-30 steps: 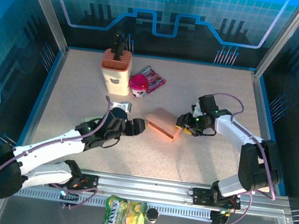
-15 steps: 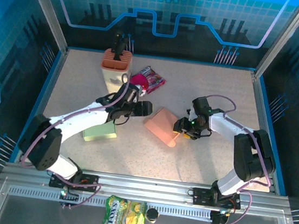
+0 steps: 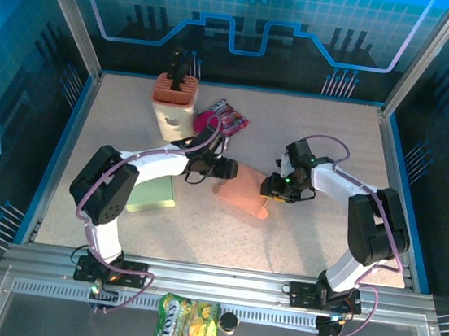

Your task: Fold the paper box

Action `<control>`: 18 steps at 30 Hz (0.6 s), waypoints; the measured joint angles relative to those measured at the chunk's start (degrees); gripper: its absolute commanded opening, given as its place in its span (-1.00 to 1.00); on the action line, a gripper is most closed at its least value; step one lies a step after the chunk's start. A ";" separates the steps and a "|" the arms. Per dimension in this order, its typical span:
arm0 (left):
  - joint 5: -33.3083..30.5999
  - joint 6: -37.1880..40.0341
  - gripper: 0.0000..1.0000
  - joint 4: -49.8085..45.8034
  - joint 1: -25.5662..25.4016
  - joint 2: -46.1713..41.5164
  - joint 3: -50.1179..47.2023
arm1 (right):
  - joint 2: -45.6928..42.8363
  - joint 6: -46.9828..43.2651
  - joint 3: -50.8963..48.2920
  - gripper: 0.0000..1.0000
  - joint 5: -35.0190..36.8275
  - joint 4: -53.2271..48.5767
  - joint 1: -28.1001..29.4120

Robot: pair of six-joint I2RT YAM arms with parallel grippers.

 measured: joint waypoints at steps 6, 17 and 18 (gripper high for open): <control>0.44 -0.52 -0.16 4.59 0.00 0.46 -3.21 | 2.54 -2.12 2.84 0.03 -0.90 -0.02 0.33; 0.46 -10.91 -0.35 16.06 0.26 -16.55 -26.23 | 5.68 -5.64 7.80 0.20 -2.32 -0.22 7.06; 0.50 -12.31 -0.34 16.94 0.17 -18.82 -28.81 | 5.68 -5.86 7.82 0.24 -2.47 -0.26 7.30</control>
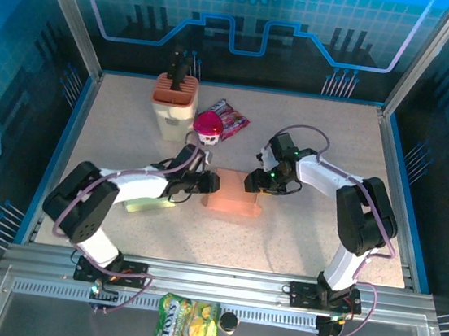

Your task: Fold the paper box

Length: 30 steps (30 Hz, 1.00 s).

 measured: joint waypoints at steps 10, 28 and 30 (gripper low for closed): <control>-0.11 -3.91 -0.13 0.28 0.20 -11.65 -6.32 | -5.18 0.61 -5.09 0.45 -4.85 4.26 -1.73; 0.35 -6.91 -0.20 4.83 0.90 -6.25 -7.63 | -2.86 6.10 -10.95 0.51 -15.89 16.28 -5.22; 0.37 -6.95 -0.22 5.68 0.90 -5.90 -8.11 | -2.34 6.67 -11.72 0.53 -16.63 17.57 -5.40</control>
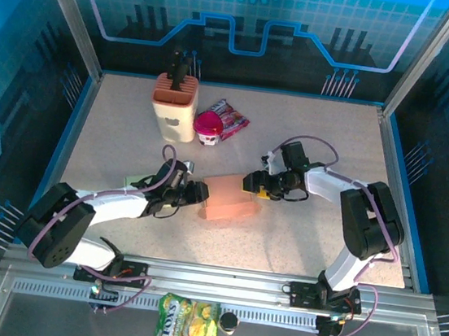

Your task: Fold the paper box

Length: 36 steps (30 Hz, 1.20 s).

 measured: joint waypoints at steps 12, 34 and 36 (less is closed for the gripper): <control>0.22 -1.49 -0.43 4.13 0.00 0.37 -1.88 | 1.14 2.51 -1.88 0.66 -4.07 5.57 -0.96; 0.44 -2.64 -0.64 11.37 0.70 0.35 -5.55 | 1.99 6.29 -7.32 0.72 -11.15 15.93 -2.62; 0.44 -3.06 -0.67 12.35 0.92 0.35 -6.08 | 1.55 6.95 -8.57 0.72 -11.56 18.05 -2.80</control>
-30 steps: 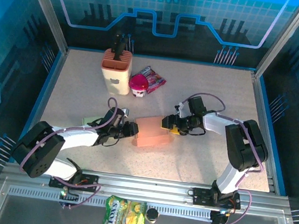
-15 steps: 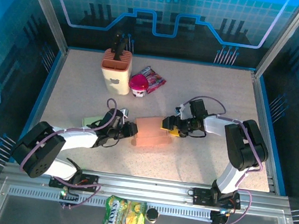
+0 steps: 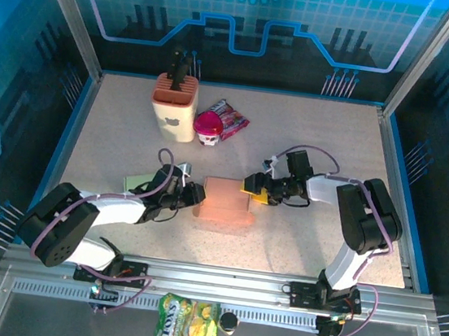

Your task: Fold the paper box

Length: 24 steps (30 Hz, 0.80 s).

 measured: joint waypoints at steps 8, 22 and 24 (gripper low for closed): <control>0.15 -1.46 -0.73 2.43 0.87 0.00 -1.20 | -1.27 4.98 -5.25 0.67 -0.48 11.15 0.11; 0.17 -1.46 -0.73 3.32 1.16 0.15 -1.57 | 1.64 14.80 -6.60 0.15 -2.86 20.48 4.26; 0.20 -1.46 -0.73 3.50 1.29 0.33 -1.57 | 1.92 15.91 -6.60 0.07 -2.86 21.66 4.35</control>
